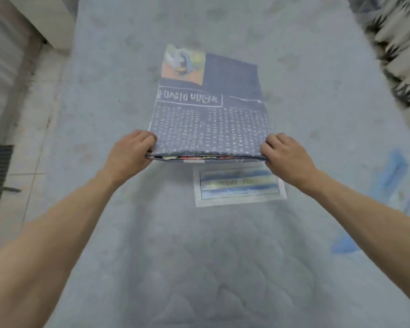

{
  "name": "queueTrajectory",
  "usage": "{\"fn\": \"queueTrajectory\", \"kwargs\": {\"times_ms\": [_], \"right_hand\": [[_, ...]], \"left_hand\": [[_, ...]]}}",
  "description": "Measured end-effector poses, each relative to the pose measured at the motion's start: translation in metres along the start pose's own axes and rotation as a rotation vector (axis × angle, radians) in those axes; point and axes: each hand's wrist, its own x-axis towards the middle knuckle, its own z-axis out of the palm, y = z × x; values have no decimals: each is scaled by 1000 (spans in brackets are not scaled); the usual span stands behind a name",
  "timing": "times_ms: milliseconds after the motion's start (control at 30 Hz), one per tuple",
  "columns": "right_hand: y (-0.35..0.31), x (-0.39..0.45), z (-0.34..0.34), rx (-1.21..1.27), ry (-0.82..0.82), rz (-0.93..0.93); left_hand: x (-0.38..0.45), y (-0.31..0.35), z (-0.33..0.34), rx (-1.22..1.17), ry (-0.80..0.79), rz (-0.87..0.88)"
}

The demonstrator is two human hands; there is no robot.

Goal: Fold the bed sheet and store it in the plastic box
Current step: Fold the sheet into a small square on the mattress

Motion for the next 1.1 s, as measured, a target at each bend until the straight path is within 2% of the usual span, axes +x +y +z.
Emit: {"fn": "queueTrajectory", "kwargs": {"times_ms": [100, 200, 367, 433, 500, 600, 667, 767, 833, 900, 967, 1100], "right_hand": [[-70, -89, 63, 67, -279, -53], [-132, -173, 97, 165, -529, -107], [-184, -268, 83, 283, -724, -154], [-196, -291, 63, 326, -776, -220], [-202, -300, 39, 412, -821, -177], [-194, -298, 15, 577, -721, -65], [-177, -279, 7, 746, -646, 76], [-135, -231, 13, 957, -550, 483], [-109, -190, 23, 1205, -541, 792], [-94, -152, 40, 1345, -506, 949], [-88, -118, 66, 1386, -417, 1052], [-86, -70, 123, 1263, -267, 1212]], "left_hand": [[-108, 47, 85, -49, -277, 2], [-211, 98, 132, -57, -375, 116], [-321, 133, 124, -57, -458, 224], [-342, 140, 105, -137, -511, 204], [-353, 140, 87, -269, -576, 112], [-356, 132, 67, -445, -663, -96], [-337, 119, 56, -595, -678, -343], [-292, 91, 52, -870, -585, -686], [-255, 71, 61, -1085, -493, -842], [-215, 57, 74, -1144, -402, -873], [-172, 50, 90, -1136, -330, -886], [-116, 45, 133, -1185, -190, -921]]}}
